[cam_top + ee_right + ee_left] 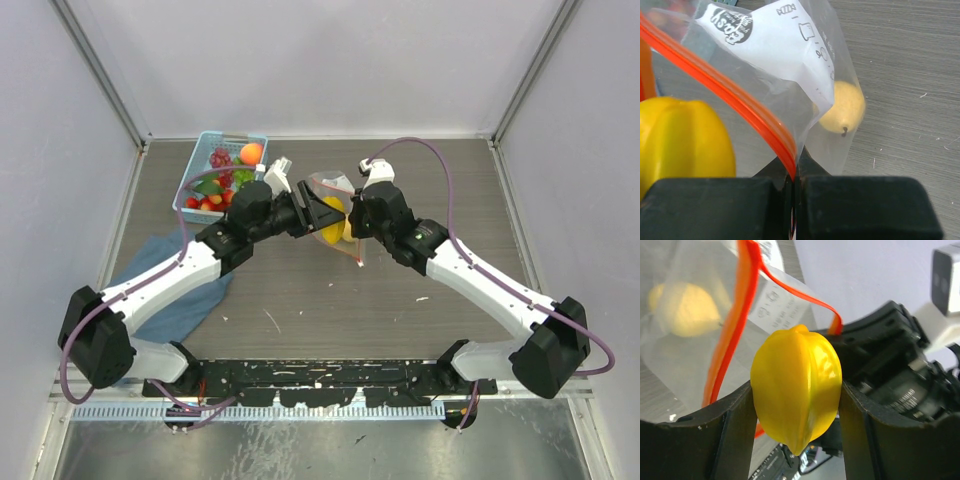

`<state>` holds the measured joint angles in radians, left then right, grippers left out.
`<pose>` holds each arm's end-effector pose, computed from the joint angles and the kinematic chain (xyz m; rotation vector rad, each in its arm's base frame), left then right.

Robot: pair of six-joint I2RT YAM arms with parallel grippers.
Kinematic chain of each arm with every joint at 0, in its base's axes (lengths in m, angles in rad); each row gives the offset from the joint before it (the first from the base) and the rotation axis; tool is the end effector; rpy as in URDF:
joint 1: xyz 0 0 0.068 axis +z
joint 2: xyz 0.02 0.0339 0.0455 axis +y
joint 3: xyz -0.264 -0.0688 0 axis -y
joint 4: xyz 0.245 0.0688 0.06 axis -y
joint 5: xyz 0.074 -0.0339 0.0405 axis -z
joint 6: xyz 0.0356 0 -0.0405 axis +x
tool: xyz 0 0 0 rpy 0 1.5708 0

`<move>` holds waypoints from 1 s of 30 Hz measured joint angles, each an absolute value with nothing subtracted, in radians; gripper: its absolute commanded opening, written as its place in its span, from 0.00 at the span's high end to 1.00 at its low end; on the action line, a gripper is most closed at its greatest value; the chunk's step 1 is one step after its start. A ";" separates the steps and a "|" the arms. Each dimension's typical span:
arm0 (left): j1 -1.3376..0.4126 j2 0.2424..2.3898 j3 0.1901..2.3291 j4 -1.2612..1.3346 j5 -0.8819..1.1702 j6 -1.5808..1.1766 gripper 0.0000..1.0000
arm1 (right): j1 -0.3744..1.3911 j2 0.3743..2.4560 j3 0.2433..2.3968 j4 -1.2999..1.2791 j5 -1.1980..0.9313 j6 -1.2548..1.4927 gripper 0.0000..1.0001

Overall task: Place the food in the zip-top bag and seal the zipper
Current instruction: Place the fake fruit in the zipper food storage bag.

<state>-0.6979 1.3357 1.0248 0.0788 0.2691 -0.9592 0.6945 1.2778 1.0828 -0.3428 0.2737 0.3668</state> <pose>0.2357 -0.2100 0.3275 -0.0488 2.0356 -1.3658 0.2280 0.1774 0.3222 -0.1805 2.0985 0.3541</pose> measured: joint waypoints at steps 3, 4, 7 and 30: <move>-0.709 1.359 1.025 0.078 0.212 -0.949 0.76 | 0.694 1.274 1.077 -0.338 0.259 0.372 0.99; -0.713 1.363 1.025 0.078 0.193 -0.944 0.76 | 0.694 1.273 1.076 -0.337 0.254 0.373 0.99; -0.732 1.375 1.025 0.077 0.135 -0.918 0.74 | 0.694 1.268 1.069 -0.335 0.231 0.378 0.99; -0.856 1.543 1.195 -0.097 -0.302 -0.660 0.50 | 0.695 1.227 1.054 -0.344 0.135 0.399 0.99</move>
